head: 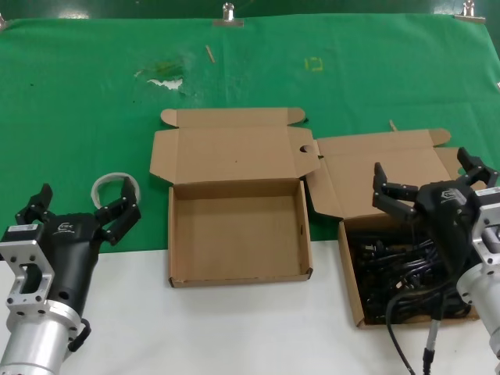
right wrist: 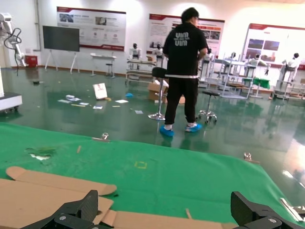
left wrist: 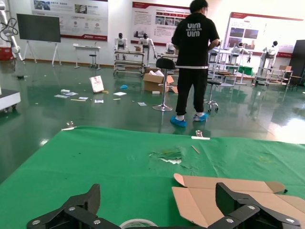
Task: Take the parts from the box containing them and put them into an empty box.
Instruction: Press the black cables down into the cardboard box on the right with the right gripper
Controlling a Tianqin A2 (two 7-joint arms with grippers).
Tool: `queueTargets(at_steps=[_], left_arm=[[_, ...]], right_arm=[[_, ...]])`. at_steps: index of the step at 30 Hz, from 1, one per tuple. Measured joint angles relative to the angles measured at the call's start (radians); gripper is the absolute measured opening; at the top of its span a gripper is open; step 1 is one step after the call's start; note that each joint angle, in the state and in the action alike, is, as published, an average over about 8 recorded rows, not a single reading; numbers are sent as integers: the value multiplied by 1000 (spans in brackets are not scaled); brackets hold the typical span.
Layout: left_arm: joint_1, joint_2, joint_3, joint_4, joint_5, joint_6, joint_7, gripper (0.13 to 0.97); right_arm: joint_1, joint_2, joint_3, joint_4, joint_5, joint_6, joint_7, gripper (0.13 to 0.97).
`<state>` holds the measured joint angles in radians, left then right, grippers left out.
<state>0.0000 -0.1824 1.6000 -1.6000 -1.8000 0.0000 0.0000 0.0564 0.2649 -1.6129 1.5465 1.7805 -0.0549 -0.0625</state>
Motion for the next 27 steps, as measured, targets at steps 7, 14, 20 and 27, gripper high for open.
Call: queueTargets(at_steps=[7,14,20,27], left_arm=[[0,1,0,0,0,0,0,820],[0,2,0,0,0,0,0,670],[0,2,0,0,0,0,0,541],[0,3,0,0,0,0,0,394]], right_arm=[[5,-28,27,4,-10,-43,-64,966],[26,-35,50,-18,-13,-103,-152,966],[101,28,44,-89,-5,-233,-261,966],[259,189,-26,-201,23,-496,-419,966]])
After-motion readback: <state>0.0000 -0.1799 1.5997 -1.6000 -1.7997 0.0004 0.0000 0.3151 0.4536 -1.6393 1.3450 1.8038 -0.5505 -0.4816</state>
